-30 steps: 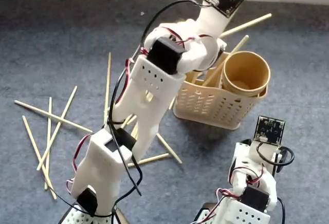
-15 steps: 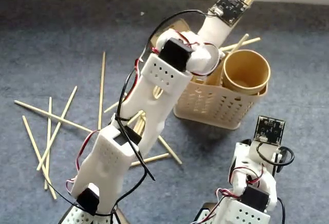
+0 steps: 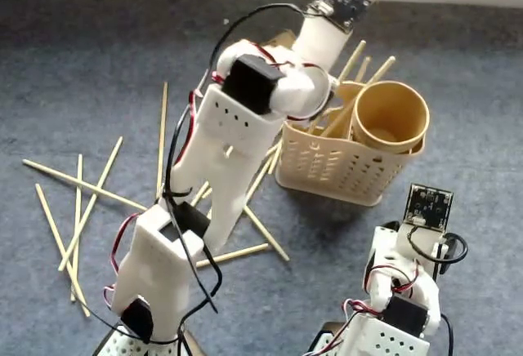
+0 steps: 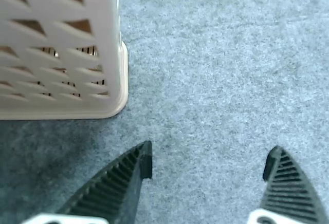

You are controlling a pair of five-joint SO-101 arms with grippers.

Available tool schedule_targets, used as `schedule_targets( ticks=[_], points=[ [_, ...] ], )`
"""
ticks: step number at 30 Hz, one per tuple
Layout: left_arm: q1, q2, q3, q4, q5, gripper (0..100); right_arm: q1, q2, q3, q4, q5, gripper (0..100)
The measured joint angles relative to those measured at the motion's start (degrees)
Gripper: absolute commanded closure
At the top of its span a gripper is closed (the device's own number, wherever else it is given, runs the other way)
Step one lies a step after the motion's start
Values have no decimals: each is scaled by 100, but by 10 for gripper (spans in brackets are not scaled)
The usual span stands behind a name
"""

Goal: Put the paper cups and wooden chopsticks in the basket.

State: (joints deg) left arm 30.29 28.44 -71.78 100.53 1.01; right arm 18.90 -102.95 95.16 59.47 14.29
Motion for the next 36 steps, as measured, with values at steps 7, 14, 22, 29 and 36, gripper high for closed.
schedule_targets(
  ticks=[7,14,22,29,36],
  points=[
    [-9,-695,1319,-44,-18,902,0,0,0,0,0,663],
    [-18,-1134,2215,-9,-18,739,0,0,0,0,0,663],
    [-396,-1371,1952,0,-431,726,0,0,0,0,0,663],
    [-1776,-2101,1802,0,-448,726,0,0,0,0,0,663],
    [-2488,-1943,4756,-202,-1521,726,0,0,0,0,0,663]
  ],
)
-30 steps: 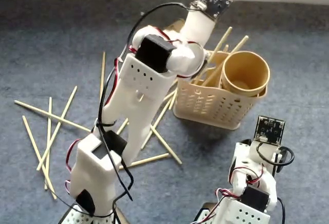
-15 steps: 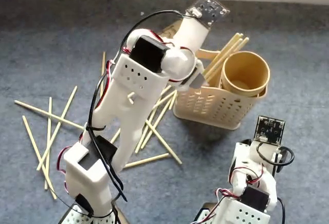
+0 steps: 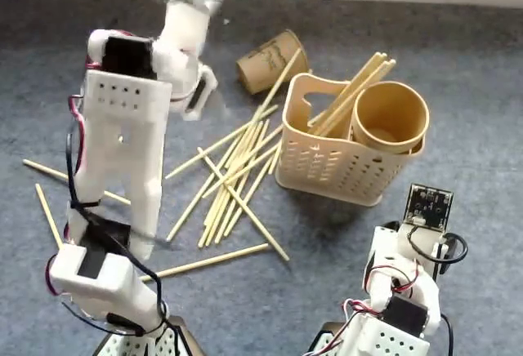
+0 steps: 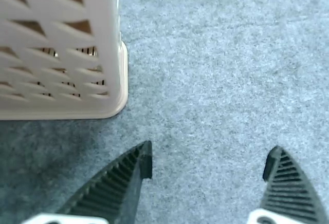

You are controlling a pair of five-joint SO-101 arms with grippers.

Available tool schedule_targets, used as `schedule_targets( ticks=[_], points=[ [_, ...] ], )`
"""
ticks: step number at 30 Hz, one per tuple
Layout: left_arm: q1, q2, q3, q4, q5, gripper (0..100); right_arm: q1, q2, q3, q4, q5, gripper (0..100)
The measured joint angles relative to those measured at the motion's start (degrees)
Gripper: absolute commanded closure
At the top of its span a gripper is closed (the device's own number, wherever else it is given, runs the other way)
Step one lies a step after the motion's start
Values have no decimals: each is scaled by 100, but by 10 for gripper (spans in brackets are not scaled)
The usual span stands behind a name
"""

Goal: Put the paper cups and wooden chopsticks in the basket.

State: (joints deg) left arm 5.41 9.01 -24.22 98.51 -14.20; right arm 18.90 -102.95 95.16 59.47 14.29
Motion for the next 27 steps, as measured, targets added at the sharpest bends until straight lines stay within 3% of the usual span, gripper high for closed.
schedule_targets(
  ticks=[3,7,17,24,27],
  points=[
    [62,237,1266,-448,-334,726,0,0,0,0,0,663],
    [53,492,1837,-1029,-448,726,0,0,0,0,0,663],
    [475,1565,1785,-1512,-800,726,0,0,0,0,0,663],
    [765,2251,993,-1820,-818,727,0,0,0,0,0,663],
    [800,2699,624,-1820,-818,785,0,0,0,0,0,663]
  ],
)
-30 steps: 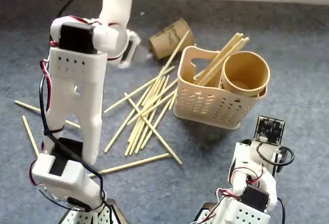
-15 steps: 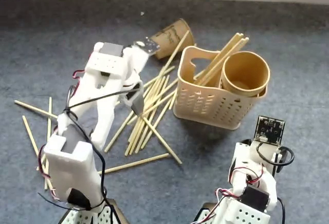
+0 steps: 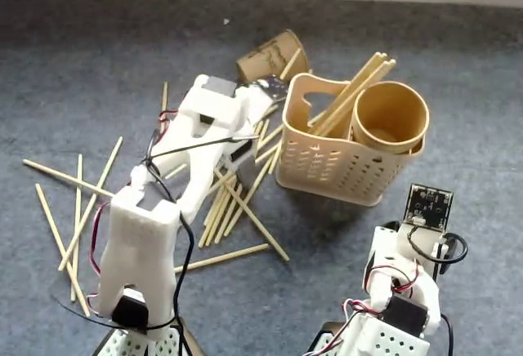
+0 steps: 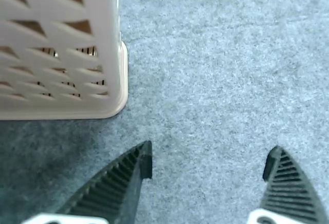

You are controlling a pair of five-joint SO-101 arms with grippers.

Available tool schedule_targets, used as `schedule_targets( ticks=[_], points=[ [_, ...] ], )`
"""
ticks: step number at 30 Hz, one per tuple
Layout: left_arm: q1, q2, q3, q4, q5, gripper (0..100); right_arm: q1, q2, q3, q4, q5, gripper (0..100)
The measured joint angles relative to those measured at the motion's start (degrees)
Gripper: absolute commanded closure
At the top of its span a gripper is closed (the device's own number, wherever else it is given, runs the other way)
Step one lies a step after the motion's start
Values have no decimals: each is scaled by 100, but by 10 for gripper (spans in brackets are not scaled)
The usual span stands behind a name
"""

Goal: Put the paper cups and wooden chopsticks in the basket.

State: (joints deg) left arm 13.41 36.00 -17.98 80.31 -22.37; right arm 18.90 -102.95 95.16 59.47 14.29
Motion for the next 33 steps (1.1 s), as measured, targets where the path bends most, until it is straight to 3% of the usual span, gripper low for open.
schedule_targets(
  ticks=[5,11,18,24,33],
  points=[
    [62,607,-695,18,-26,1000,0,0,0,0,0,663],
    [62,879,-1459,659,-334,996,0,0,0,0,0,663],
    [-290,976,-2892,1969,-352,996,0,0,0,0,0,663],
    [-448,615,-3068,2092,-352,996,0,0,0,0,0,663],
    [-440,-1363,-3068,2101,158,996,0,0,0,0,0,663]
  ],
)
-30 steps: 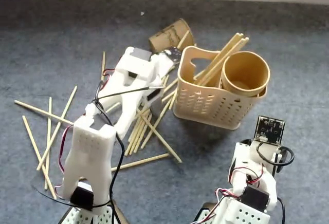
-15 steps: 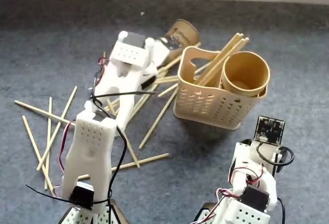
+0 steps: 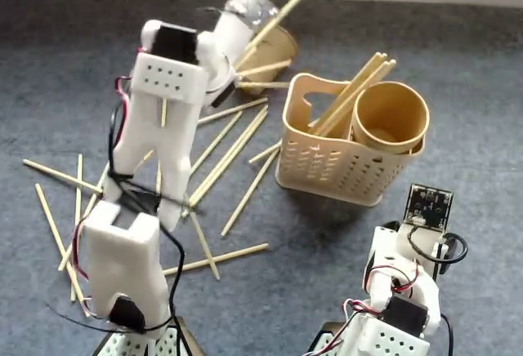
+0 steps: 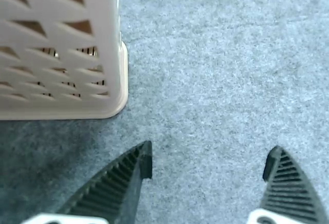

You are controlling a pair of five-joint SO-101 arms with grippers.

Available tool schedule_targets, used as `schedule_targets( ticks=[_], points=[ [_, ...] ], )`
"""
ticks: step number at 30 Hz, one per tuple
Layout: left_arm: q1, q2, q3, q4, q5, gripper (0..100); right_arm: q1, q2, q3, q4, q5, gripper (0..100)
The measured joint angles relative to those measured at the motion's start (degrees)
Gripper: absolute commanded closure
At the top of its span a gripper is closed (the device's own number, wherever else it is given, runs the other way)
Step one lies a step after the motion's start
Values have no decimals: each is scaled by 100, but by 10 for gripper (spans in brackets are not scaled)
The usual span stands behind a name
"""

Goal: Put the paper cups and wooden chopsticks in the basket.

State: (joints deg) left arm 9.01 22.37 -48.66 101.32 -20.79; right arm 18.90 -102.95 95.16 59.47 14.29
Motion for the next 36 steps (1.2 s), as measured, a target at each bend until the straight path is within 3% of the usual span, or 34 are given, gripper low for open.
schedule_targets(
  ticks=[8,12,23,36],
  points=[
    [0,-1204,0,-18,598,996,0,0,0,0,0,663],
    [70,-1248,0,-571,897,996,0,0,0,0,0,663],
    [1486,-1248,-26,-2303,1653,996,0,0,0,0,0,663],
    [2523,-1248,-1143,-3367,2022,996,-26,0,0,0,0,663]
  ],
)
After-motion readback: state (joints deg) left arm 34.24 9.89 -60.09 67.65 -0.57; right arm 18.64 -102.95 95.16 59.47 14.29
